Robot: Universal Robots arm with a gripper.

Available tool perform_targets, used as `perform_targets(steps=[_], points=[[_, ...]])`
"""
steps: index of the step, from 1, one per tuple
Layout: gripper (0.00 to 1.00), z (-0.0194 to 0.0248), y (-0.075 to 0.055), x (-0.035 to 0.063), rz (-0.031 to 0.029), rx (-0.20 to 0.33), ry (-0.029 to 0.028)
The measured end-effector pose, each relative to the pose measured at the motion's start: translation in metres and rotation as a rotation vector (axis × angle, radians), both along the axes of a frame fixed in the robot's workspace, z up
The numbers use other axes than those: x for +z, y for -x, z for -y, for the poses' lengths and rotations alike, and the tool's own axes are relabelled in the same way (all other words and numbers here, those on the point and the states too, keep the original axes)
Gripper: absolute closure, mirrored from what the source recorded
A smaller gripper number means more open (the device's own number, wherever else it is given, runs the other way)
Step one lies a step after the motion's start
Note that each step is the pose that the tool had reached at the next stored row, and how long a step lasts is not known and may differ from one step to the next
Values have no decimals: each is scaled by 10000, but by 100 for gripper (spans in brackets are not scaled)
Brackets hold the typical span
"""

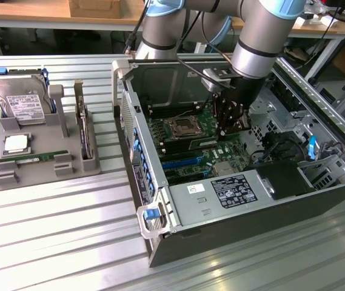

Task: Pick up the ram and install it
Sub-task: 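Insert the ram into the slot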

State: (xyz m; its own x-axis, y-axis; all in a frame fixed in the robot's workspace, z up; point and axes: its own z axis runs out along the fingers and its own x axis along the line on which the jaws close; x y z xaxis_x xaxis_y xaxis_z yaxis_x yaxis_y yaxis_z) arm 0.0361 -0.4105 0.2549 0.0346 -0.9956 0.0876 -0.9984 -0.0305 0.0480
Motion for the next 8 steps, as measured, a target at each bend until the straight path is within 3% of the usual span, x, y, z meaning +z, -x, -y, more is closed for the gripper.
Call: perform_targets(steps=[8], points=[[87, 0, 21, -21, 0, -1, 2]])
